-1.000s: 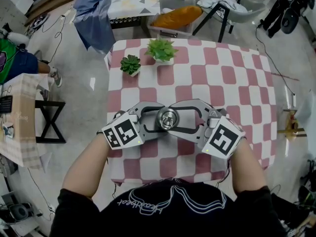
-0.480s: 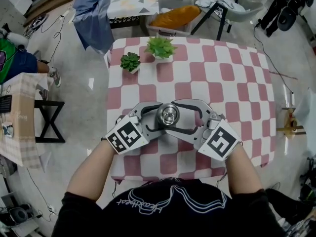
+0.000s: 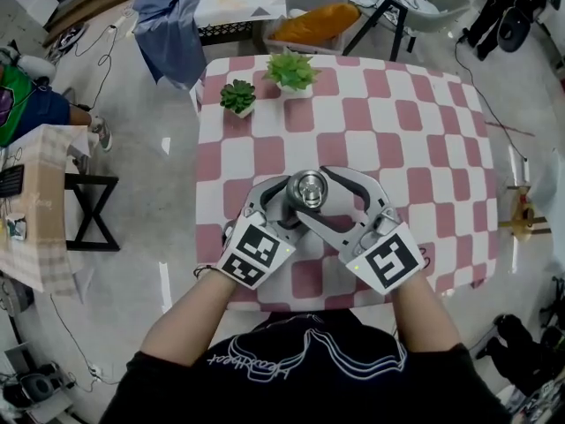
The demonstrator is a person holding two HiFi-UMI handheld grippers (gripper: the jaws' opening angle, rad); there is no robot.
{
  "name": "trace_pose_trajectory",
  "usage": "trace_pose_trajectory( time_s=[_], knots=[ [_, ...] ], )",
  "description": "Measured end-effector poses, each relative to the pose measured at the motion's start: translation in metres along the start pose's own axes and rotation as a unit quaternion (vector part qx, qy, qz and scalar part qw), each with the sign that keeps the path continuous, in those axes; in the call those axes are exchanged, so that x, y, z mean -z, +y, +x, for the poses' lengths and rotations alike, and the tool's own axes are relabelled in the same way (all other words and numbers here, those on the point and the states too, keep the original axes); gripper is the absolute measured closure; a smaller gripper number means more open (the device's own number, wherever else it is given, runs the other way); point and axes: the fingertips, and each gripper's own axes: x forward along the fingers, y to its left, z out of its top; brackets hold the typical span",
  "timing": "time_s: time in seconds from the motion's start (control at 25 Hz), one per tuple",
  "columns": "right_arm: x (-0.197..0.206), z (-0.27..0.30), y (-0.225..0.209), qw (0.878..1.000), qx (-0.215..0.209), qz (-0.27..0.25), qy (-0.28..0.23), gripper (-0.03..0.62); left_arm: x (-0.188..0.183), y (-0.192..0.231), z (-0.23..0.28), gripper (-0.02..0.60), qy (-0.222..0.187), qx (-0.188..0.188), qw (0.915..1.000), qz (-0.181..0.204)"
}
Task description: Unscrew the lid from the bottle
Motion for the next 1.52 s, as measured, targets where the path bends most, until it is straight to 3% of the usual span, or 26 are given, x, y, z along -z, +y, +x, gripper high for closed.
trace_pose_trajectory(
  time_s=[0.28, 0.72, 1.0, 1.52],
  knots=[
    [0.0015, 0.0014, -0.0019, 0.999, 0.034, 0.033, -0.015, 0.331, -0.0008, -0.0001, 0.0006, 0.242, -0.005, -0.041, 0.9987, -0.028],
    [0.0019, 0.0019, -0.0015, 0.999, 0.041, 0.024, -0.025, 0.347, -0.0001, -0.0009, 0.001, 0.243, -0.01, -0.043, 0.9987, -0.027],
    [0.0034, 0.003, -0.0002, 1.0, 0.009, 0.01, -0.01, 0.347, 0.0004, -0.0007, 0.0007, 0.244, -0.014, -0.019, 0.9997, -0.008],
    [0.0047, 0.0044, 0.0011, 0.996, -0.087, -0.026, 0.017, 0.347, 0.0, -0.0008, 0.0011, 0.242, -0.016, 0.085, 0.9947, 0.055]
  ],
)
